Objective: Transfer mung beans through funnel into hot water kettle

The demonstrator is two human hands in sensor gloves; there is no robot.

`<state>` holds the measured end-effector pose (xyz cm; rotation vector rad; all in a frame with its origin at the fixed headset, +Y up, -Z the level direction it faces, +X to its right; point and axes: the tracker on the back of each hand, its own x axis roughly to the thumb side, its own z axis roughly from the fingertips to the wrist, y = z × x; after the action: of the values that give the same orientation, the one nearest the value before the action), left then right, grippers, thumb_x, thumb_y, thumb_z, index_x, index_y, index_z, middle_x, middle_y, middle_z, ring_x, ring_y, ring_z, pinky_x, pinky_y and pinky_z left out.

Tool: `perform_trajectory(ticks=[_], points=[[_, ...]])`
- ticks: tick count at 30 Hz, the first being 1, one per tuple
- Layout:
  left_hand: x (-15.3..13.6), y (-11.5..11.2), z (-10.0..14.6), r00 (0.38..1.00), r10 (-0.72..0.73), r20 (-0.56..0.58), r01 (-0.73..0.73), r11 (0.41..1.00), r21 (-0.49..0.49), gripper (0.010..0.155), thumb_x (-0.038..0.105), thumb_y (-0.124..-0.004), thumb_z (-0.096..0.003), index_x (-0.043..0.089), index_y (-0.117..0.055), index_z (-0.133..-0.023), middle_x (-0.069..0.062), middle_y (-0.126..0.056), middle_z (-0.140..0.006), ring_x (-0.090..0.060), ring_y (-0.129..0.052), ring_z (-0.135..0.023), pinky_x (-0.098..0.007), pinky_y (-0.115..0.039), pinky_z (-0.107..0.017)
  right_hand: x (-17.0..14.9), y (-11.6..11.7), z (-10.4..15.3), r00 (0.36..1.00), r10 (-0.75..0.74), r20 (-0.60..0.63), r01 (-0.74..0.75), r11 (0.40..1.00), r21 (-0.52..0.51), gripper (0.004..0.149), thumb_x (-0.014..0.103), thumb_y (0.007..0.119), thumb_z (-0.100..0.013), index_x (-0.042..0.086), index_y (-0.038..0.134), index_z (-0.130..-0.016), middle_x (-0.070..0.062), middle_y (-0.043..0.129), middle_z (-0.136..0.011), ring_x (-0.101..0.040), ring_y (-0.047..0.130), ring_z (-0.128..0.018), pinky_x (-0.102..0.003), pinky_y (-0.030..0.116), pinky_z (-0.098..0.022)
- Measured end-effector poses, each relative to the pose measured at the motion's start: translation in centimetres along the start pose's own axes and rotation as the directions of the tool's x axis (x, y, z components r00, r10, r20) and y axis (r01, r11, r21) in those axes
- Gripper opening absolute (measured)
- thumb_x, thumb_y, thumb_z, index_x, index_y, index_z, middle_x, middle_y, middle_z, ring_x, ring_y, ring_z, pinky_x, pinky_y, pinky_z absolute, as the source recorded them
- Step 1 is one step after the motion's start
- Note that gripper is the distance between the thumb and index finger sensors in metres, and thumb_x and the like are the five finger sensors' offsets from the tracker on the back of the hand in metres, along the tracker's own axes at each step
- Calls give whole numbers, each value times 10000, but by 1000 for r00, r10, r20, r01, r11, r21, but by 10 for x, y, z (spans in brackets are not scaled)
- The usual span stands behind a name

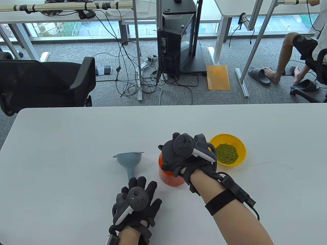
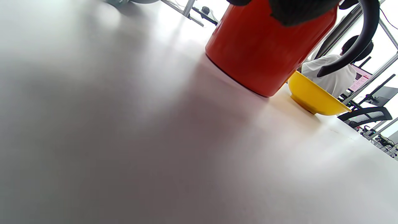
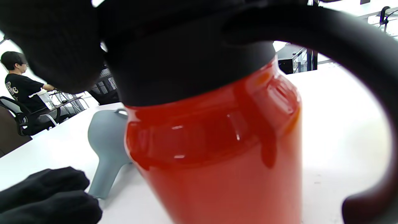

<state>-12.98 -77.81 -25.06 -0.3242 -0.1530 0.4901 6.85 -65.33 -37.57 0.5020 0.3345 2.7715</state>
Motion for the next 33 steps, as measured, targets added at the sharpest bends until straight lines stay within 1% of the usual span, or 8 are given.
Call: perform_trajectory(ticks=[4,9,13,16,20,23,26,33], points=[[0,0,0,1000,5,2,-5,1000,-5,735,591,-645,-473,391,-329,-1105,-18,-71,-1161,-348,38,-1044,-633,-52,-701,-1,-4,2,999,-36,9,36,999,-40,1077,495,964,-453,-44,260,-1065,-392,300,-1004,-598,540,-845,-754,432,-582],[0,-1,-1,1000,16,11,-16,1000,-7,736,593,-642,-473,390,-323,-1105,-15,-56,-1156,-349,39,-1042,-629,-59,-705,0,-27,16,997,-68,28,72,975,-209,1090,512,979,-420,-88,335,-1062,-436,327,-1000,-666,566,-817,-780,488,-549],[1,-1,0,1000,14,13,-14,1000,-6,737,591,-643,-474,389,-322,-1106,-14,-52,-1156,-348,43,-1041,-629,-63,-708,-12,-51,33,982,-179,63,190,920,-344,1050,545,947,-434,-102,401,-1054,-452,383,-989,-717,629,-784,-730,690,-470],[0,-1,0,1000,20,16,-20,1000,4,734,589,-643,-475,387,-324,-1105,-17,-56,-1155,-348,43,-1040,-623,-62,-708,-32,-64,48,952,-286,111,305,838,-453,986,565,860,-475,-124,434,-1037,-446,448,-974,-771,676,-749,-658,811,-374],[-1,-1,0,1000,22,14,-22,1000,6,734,587,-643,-476,384,-325,-1105,-21,-59,-1156,-350,44,-1039,-624,-62,-707,-64,-70,68,854,-486,184,505,693,-515,896,517,751,-512,-151,435,-1020,-448,548,-932,-786,769,-684,-662,869,-310],[-1,-1,1,1000,24,10,-24,1000,6,734,589,-642,-475,386,-325,-1105,-18,-59,-1156,-350,44,-1039,-627,-63,-706,-95,-61,86,737,-645,203,640,567,-518,832,450,716,-531,-155,423,-1022,-449,571,-915,-757,795,-688,-725,824,-361],[-1,-1,1,1000,27,6,-27,1000,6,733,589,-642,-475,386,-325,-1104,-19,-58,-1156,-350,43,-1039,-628,-64,-706,-121,-46,98,649,-735,194,718,509,-475,776,383,725,-540,-142,430,-1030,-432,593,-922,-724,824,-700,-752,752,-415],[-2,0,2,999,36,3,-37,999,9,728,583,-638,-477,390,-321,-1103,-15,-37,-1150,-351,41,-1040,-628,-67,-709,-176,8,135,483,-868,114,783,370,-501,746,341,731,-530,-127,441,-1033,-390,655,-911,-652,919,-652,-699,810,-388]])
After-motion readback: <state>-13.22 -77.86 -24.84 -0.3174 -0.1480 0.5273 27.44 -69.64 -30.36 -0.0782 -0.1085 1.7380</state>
